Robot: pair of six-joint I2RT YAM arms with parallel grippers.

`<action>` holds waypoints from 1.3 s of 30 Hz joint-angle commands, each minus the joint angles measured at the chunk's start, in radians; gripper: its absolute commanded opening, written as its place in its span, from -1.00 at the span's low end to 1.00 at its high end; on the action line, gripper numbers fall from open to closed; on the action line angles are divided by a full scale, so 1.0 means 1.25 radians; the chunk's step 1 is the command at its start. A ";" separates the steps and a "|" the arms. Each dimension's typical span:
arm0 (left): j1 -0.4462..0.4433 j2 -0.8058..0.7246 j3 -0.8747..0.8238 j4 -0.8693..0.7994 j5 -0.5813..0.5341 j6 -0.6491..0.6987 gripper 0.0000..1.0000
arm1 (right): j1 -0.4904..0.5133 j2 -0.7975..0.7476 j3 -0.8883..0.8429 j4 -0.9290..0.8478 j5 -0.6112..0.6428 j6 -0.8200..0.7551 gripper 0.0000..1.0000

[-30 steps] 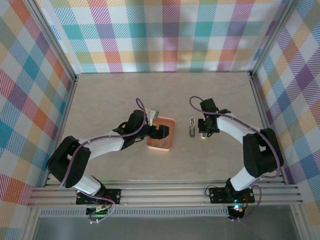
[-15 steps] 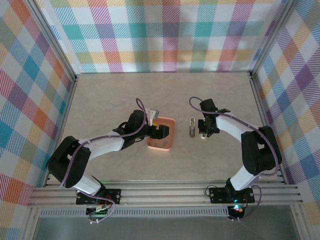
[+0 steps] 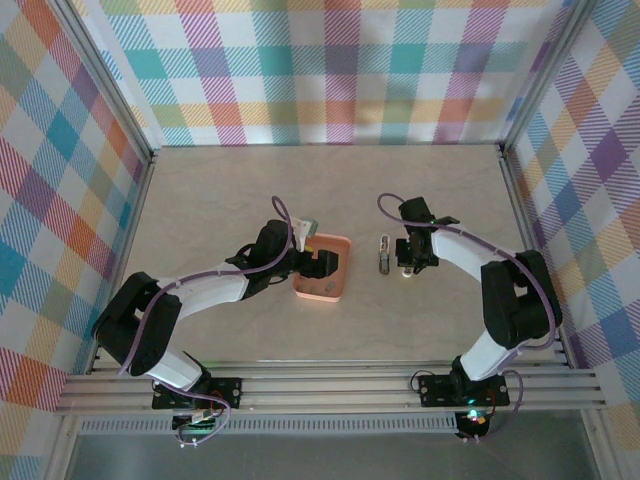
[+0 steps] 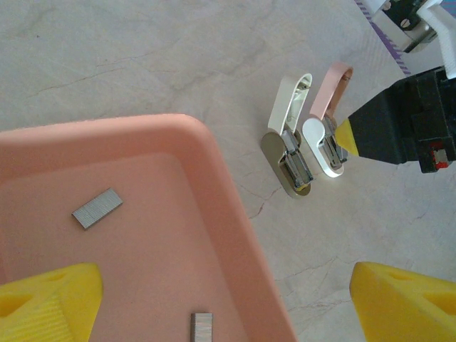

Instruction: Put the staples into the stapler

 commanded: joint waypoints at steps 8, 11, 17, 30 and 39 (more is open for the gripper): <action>-0.010 -0.006 0.007 0.002 0.003 0.015 0.79 | -0.005 -0.028 0.022 -0.014 -0.023 -0.009 -0.70; -0.010 -0.008 0.006 -0.001 0.002 0.014 0.79 | -0.005 -0.015 0.020 -0.010 -0.026 -0.008 -0.71; -0.010 -0.010 0.006 -0.001 0.000 0.016 0.79 | -0.006 0.005 0.015 -0.005 -0.022 -0.008 -0.71; -0.010 -0.007 0.006 -0.001 0.001 0.017 0.79 | -0.005 0.020 0.015 -0.006 -0.010 -0.011 -0.72; -0.010 -0.005 0.007 -0.001 0.002 0.017 0.79 | -0.005 -0.013 0.023 -0.014 -0.012 -0.012 -0.71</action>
